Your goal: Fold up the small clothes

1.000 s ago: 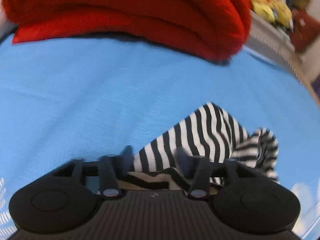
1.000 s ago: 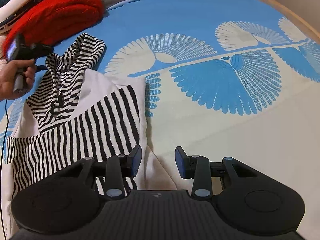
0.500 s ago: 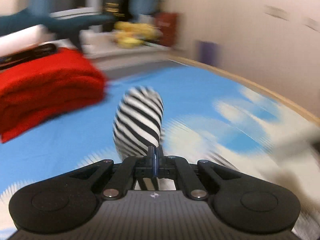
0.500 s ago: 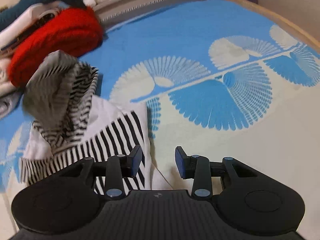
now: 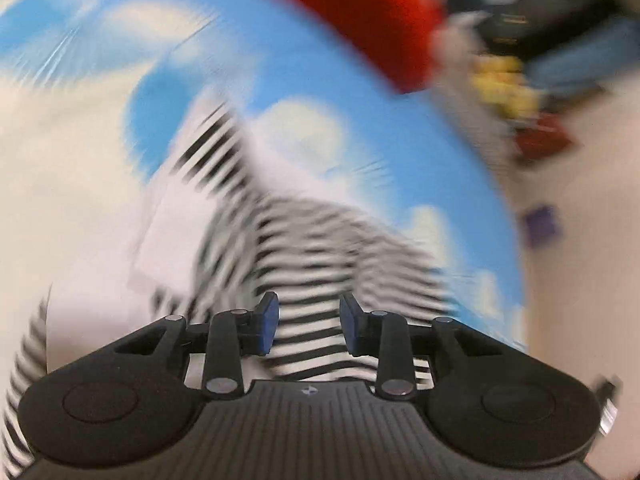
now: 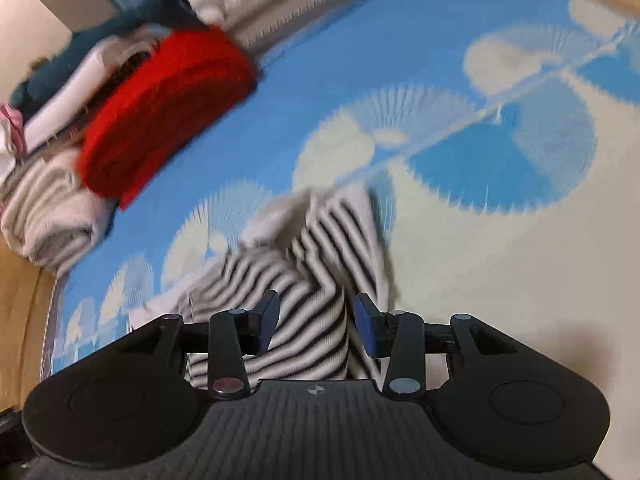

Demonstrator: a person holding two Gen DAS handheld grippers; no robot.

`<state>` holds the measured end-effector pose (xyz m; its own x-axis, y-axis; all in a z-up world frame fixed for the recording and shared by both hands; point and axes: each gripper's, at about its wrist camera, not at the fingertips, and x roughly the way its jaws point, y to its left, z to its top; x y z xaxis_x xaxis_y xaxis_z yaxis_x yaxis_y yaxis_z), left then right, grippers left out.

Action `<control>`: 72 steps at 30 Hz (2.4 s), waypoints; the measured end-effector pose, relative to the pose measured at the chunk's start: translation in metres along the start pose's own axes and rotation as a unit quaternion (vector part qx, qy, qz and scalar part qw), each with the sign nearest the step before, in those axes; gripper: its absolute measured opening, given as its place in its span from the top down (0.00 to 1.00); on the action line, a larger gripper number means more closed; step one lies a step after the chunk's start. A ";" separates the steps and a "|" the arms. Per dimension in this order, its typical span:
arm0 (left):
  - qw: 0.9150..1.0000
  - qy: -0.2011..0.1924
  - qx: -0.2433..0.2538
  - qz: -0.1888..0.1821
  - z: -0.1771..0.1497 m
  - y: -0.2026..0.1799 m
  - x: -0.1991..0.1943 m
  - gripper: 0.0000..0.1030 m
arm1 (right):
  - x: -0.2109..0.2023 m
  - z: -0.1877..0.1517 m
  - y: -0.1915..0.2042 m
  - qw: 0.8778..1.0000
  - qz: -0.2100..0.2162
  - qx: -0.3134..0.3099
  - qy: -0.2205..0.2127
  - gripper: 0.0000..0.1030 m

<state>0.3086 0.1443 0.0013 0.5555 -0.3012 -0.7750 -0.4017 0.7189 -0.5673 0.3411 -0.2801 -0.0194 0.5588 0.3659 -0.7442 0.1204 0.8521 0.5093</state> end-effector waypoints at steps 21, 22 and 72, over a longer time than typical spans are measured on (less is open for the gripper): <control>0.989 -0.145 0.034 -0.022 0.033 -0.006 -0.052 1.00 | 0.034 -0.010 0.001 0.974 0.172 0.144 -0.002 0.99; 0.990 -0.138 0.022 -0.019 0.033 0.001 -0.053 0.99 | 0.035 -0.012 -0.004 0.969 0.181 0.167 0.007 0.99; 0.997 -0.032 0.076 -0.012 0.006 -0.010 0.010 0.77 | 0.038 -0.054 0.066 0.993 0.096 -0.064 0.016 0.58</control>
<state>0.3223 0.1374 0.0013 0.6117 -0.2820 -0.7392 -0.2756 0.7999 -0.5332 0.3252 -0.1900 -0.0374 0.5339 0.5367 -0.6534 -0.0932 0.8054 0.5853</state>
